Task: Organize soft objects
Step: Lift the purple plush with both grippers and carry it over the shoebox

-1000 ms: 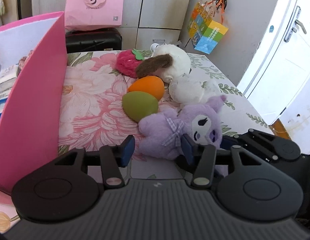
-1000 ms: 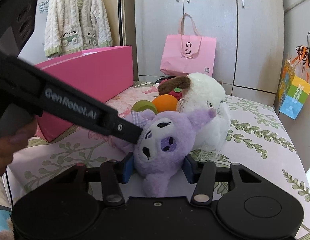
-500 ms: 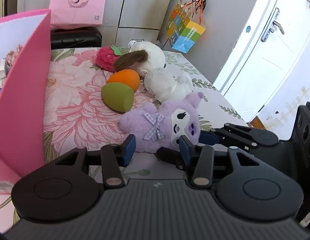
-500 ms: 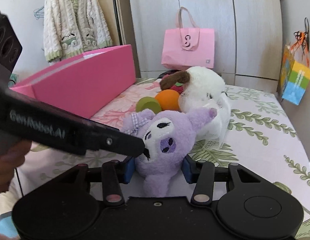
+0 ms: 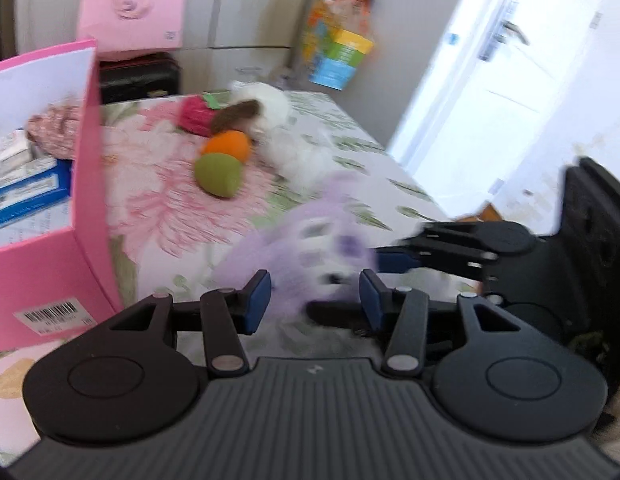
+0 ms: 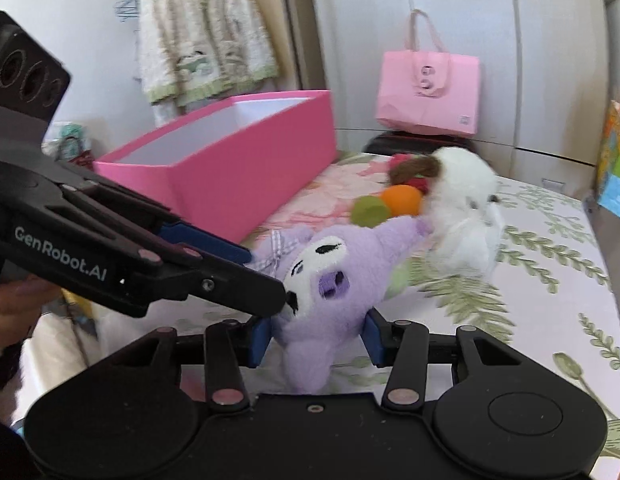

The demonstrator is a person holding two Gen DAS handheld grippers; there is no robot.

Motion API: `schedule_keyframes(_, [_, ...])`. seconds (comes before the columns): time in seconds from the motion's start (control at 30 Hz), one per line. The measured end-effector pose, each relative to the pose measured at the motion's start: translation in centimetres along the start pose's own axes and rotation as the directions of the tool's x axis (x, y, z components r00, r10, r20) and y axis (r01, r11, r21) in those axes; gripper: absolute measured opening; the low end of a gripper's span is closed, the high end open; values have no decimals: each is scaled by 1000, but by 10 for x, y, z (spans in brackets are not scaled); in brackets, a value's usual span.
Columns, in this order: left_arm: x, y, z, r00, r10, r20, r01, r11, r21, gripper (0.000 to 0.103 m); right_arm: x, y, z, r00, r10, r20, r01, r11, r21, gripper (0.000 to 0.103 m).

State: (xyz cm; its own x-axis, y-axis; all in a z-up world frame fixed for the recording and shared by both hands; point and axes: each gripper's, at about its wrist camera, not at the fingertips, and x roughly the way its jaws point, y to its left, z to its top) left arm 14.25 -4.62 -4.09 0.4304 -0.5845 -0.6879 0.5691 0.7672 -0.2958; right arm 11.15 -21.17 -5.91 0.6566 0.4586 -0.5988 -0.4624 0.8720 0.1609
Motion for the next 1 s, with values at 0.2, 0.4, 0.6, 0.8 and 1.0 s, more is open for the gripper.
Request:
schedule_keyframes(0.2, [-13, -5, -9, 1000, -7, -12, 7, 1000, -17, 45, -2, 30, 5, 999, 51, -10, -51, 998, -47, 44])
schedule_keyframes(0.4, [-6, 28, -17, 1000, -18, 21, 21, 988, -155, 48, 24, 26, 10, 997, 16, -77, -20, 999, -50, 44])
schedule_keyframes(0.6, [-8, 31, -23, 993, 78, 91, -66, 990, -128, 54, 27, 24, 8, 995, -34, -93, 25, 995, -96, 50])
schedule_keyframes(0.8, [4, 46, -36, 991, 125, 56, -109, 969, -221, 53, 34, 12, 4, 993, -14, -116, 6, 998, -66, 49])
schedule_keyframes(1.0, [22, 58, -43, 991, 126, 41, -109, 950, -292, 41, 42, 15, 0, 993, -32, -116, 17, 992, -127, 50])
